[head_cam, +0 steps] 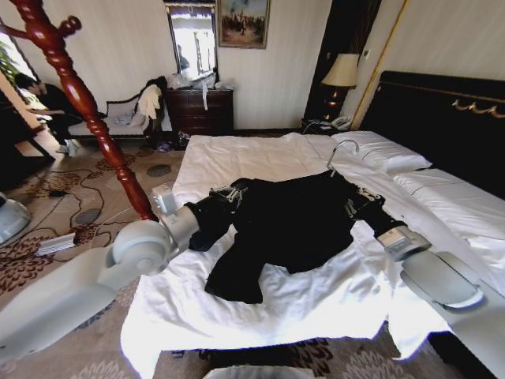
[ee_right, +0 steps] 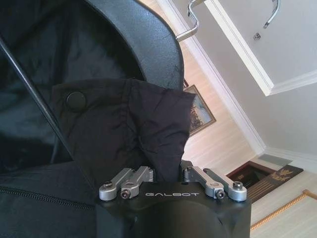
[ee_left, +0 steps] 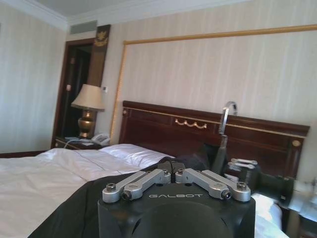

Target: Pick up the clothes from the bed and hang them on the clothes hanger.

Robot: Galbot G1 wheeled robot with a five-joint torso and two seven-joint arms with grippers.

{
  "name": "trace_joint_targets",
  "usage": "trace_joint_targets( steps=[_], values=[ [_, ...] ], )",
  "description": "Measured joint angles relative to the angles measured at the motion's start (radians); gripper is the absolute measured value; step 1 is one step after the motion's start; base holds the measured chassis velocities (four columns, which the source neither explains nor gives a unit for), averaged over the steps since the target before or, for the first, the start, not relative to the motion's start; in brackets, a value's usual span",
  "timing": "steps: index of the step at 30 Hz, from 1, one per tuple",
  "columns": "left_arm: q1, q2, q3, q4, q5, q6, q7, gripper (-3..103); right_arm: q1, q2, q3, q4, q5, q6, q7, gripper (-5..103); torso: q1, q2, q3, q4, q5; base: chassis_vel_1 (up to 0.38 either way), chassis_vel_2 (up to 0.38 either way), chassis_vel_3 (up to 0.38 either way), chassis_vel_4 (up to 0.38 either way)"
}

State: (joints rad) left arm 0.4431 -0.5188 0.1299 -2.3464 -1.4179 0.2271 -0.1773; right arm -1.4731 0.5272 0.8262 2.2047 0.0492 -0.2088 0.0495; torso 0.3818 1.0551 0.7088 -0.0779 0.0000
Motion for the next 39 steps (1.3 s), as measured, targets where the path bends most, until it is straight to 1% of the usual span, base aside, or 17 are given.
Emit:
trace_joint_targets(
  steps=[3,4,5,6,9,12,16,19,23,24,29,30,33,34,37,38,39],
  values=[
    [0.007,0.018,-0.019,-0.011,-0.013,0.002,0.012,0,0.006,-0.004,-0.003,-0.011,-0.002,0.006,0.002,21,0.0,0.0,0.0,0.0,0.0001,0.0,0.0,0.0,0.0],
    [0.033,0.041,-0.053,-0.026,-0.032,0.006,0.022,0,0.019,-0.011,-0.009,-0.025,-0.005,0.007,0.006,21,0.0,0.0,0.0,0.0,0.0001,0.0,0.0,0.0,0.0],
    [0.076,0.046,-0.074,-0.05,-0.024,0.007,-0.004,0,0.039,-0.019,-0.024,-0.03,-0.004,-0.021,0.012,21,0.0,0.0,0.0,0.0002,0.0,0.0,0.0,0.0,0.0],
    [0.077,0.04,-0.072,-0.057,-0.022,0.007,-0.017,0,0.042,-0.023,-0.026,-0.03,-0.002,-0.03,0.013,21,0.0,0.0,0.0,0.0001,-0.0001,0.0,0.0,0.0,0.0],
    [0.055,0.029,-0.05,-0.063,-0.02,0.008,-0.035,0,0.047,-0.032,-0.027,-0.026,0.005,-0.052,0.016,21,0.0,0.0,0.0,0.0001,0.0,0.0,0.0,0.0,0.0],
    [-0.047,0.0,0.038,-0.065,-0.023,0.01,-0.074,0,0.064,-0.051,-0.029,-0.016,0.019,-0.1,0.025,21,0.0,0.0,0.0,-0.0003,0.0,0.0,0.0,0.0,0.0],
    [-0.098,-0.021,0.094,-0.07,-0.027,0.019,-0.092,0,0.071,-0.063,-0.03,-0.021,0.016,-0.131,0.025,21,0.0,0.0,0.0,-0.0003,0.0001,0.0,0.0,0.0,0.0],
    [-0.102,-0.023,0.104,-0.075,-0.029,0.026,-0.099,0,0.074,-0.064,-0.03,-0.027,0.011,-0.144,0.024,21,0.0,0.0,0.0,0.0,0.0001,0.0,0.0,0.0,0.0],
    [-0.135,-0.037,0.128,-0.073,-0.044,0.039,-0.128,0,0.106,-0.066,-0.06,-0.032,0.013,-0.198,0.025,21,0.0,0.0,0.0,0.0002,0.0,0.0,0.0,0.0,0.0],
    [-0.135,-0.037,0.128,-0.073,-0.044,0.039,-0.128,0,0.106,-0.066,-0.06,-0.032,0.013,-0.198,0.025,21,0.0,0.0,0.0,0.0002,0.0,0.0,0.0,0.0,0.0],
    [-0.304,-0.152,0.27,0.002,-0.061,0.055,-0.186,0,0.239,-0.069,-0.172,-0.069,0.08,-0.261,0.075,21,0.0,0.0,0.0,-0.0001,0.0002,0.0,0.0,0.0,0.0],
    [-0.304,-0.152,0.27,0.002,-0.061,0.055,-0.186,0,0.239,-0.069,-0.172,-0.069,0.08,-0.261,0.075,21,0.0,0.0,0.0,-0.0001,0.0002,0.0,0.0,0.0,0.0],
    [-0.397,-0.224,0.347,0.044,-0.065,0.059,-0.206,0,0.256,-0.079,-0.181,-0.089,0.098,-0.267,0.085,21,0.0,0.0,0.0,-0.0001,0.0002,0.0,0.0,0.0,0.0],
    [-0.397,-0.224,0.347,0.044,-0.065,0.059,-0.206,0,0.256,-0.079,-0.181,-0.089,0.098,-0.267,0.085,21,0.0,0.0,0.0,-0.0001,0.0002,0.0,0.0,0.0,0.0],
    [-0.459,-0.291,0.393,0.08,-0.067,0.069,-0.224,0,0.22,-0.077,-0.156,-0.097,0.101,-0.267,0.087,21,0.0,0.0,0.0,0.0,0.0002,0.0,0.0,0.0,0.0],
    [-0.459,-0.291,0.393,0.08,-0.067,0.069,-0.224,0,0.22,-0.077,-0.156,-0.097,0.101,-0.267,0.087,21,0.0,0.0,0.0,0.0,0.0002,0.0,0.0,0.0,0.0],
    [-0.478,-0.32,0.407,0.102,-0.063,0.071,-0.231,0,0.212,-0.074,-0.152,-0.095,0.102,-0.267,0.088,21,0.0,0.0,0.0,0.0,0.0002,0.0,0.0,0.0,0.0]
  ],
)
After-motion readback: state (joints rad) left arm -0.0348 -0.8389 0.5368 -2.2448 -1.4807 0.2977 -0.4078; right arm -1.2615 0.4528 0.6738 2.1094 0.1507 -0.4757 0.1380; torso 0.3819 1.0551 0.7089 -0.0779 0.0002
